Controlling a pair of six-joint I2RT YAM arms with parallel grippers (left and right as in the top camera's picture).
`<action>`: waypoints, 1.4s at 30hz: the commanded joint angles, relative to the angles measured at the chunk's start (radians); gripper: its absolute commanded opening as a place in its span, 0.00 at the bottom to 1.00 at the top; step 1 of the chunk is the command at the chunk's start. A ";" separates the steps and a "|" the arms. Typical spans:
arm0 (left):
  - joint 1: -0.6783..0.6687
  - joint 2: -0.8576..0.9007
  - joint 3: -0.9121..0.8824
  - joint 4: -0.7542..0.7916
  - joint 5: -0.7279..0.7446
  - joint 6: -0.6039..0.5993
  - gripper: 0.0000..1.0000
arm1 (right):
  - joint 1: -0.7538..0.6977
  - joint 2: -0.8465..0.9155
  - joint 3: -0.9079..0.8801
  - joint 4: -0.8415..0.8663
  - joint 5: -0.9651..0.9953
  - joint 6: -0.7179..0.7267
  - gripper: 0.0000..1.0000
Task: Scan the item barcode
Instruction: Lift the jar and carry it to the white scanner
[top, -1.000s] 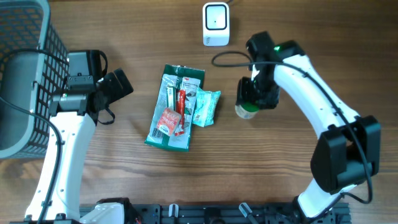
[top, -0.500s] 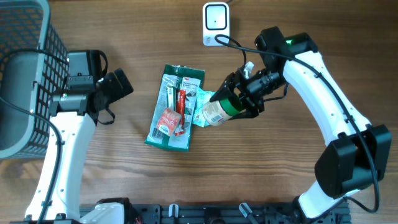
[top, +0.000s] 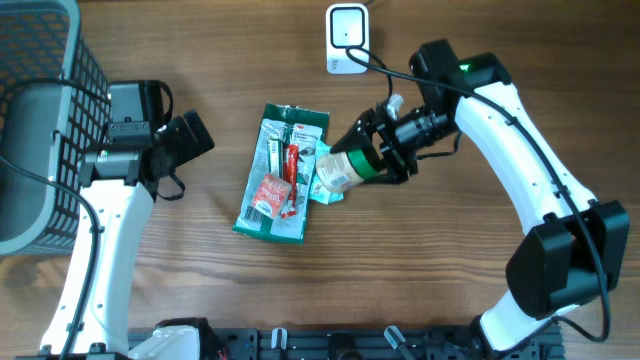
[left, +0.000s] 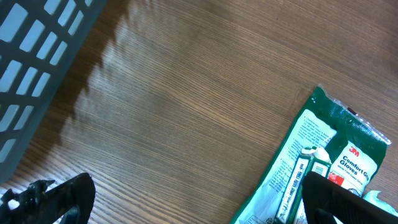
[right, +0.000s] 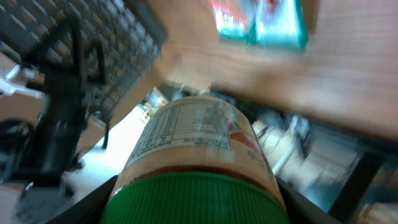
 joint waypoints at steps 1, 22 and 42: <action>0.005 0.002 0.005 0.000 -0.009 0.011 1.00 | 0.001 -0.029 0.023 0.119 0.397 -0.004 0.04; 0.005 0.002 0.005 -0.001 -0.009 0.011 1.00 | -0.014 0.022 0.598 0.235 0.758 -0.423 0.05; 0.005 0.002 0.005 0.000 -0.009 0.011 1.00 | -0.011 0.518 0.575 0.963 0.804 -0.550 0.05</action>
